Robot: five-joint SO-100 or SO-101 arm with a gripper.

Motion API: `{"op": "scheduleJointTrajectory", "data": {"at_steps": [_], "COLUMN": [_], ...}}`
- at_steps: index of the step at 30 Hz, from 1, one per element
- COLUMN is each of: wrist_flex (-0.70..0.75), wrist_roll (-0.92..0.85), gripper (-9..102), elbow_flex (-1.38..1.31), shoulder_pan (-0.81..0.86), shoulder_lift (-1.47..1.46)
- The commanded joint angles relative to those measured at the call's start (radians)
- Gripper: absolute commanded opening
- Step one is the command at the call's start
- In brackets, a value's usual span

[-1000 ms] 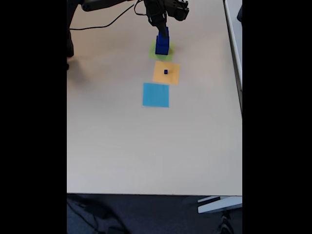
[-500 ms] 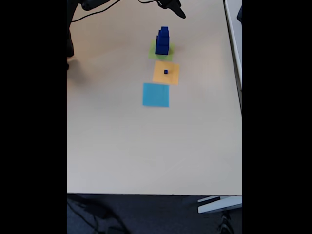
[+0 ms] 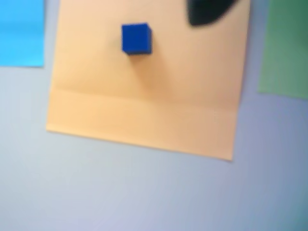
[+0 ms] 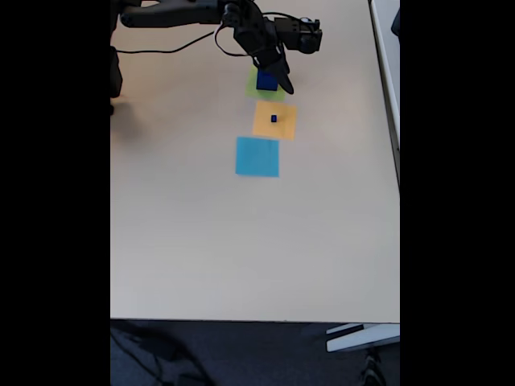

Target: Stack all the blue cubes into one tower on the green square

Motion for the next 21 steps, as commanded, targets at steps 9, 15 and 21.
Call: {"op": "scheduleJointTrajectory", "data": {"at_steps": [9,15,21], "wrist_flex": [-0.284,-0.385,-0.453], "wrist_roll": [-0.067,-0.084,-0.089], "gripper": [25,24,23], "elbow_flex": [0.233,0.267,0.291], "shoulder_pan": [0.017,0.015,0.014], "shoulder_lift": [0.051,-0.015,-0.067]}}
